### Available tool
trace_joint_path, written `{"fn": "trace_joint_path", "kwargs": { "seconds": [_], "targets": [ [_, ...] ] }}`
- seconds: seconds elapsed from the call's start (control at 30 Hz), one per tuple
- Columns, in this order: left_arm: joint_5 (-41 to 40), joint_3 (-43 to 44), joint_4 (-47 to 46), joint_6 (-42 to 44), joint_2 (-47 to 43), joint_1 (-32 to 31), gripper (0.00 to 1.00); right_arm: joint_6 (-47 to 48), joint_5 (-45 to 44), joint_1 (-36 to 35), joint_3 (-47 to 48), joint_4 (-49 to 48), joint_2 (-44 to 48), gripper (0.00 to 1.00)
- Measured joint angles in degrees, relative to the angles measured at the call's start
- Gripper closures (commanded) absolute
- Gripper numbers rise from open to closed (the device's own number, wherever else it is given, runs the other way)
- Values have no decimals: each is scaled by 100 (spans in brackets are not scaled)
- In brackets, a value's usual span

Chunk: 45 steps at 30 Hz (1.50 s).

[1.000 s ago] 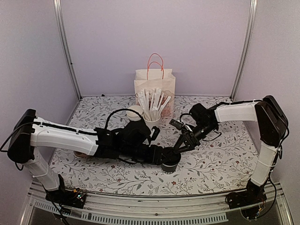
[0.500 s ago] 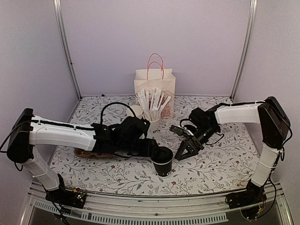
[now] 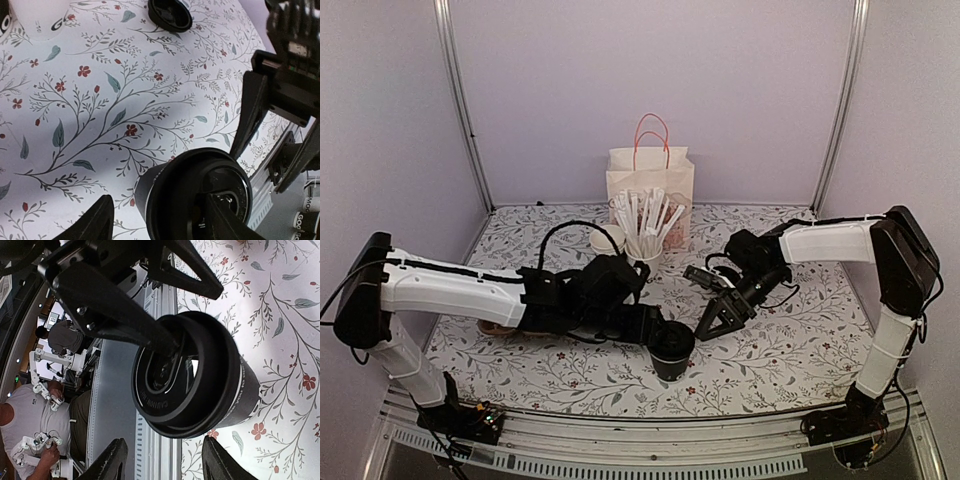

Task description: Pack the takeout coffee

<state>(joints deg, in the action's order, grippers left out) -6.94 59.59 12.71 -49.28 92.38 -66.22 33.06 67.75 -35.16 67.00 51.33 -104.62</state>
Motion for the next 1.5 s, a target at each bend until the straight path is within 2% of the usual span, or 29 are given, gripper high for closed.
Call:
{"fn": "trace_joint_path", "kwargs": {
  "seconds": [0.47, 0.6, 0.7, 0.77, 0.93, 1.07, 1.33, 1.5],
  "targets": [
    [-52, 466, 227, 273, 142, -330, 28, 44, -175, 74, -44, 87, 186, 46],
    [-240, 730, 424, 323, 133, -415, 28, 42, -247, 105, -87, 109, 251, 47],
    [-476, 761, 654, 76, -2, -479, 32, 9, -345, 151, -144, 96, 295, 52],
    [-608, 538, 671, -229, -258, -485, 37, -57, -433, 208, -175, 68, 319, 56],
    [-538, -826, 140, -1106, -1255, -474, 46, -269, -577, 341, -197, -26, 321, 62],
    [-275, -1528, -420, -1552, -1322, -459, 49, -372, -595, 363, -190, -33, 295, 63],
    [70, -1801, -1484, -1836, -1233, -385, 50, -369, -511, 363, 24, 24, -11, 65],
    [164, -1801, -1781, -1832, -1231, -278, 51, -367, -407, 363, 98, 74, -103, 65]
  ]
}}
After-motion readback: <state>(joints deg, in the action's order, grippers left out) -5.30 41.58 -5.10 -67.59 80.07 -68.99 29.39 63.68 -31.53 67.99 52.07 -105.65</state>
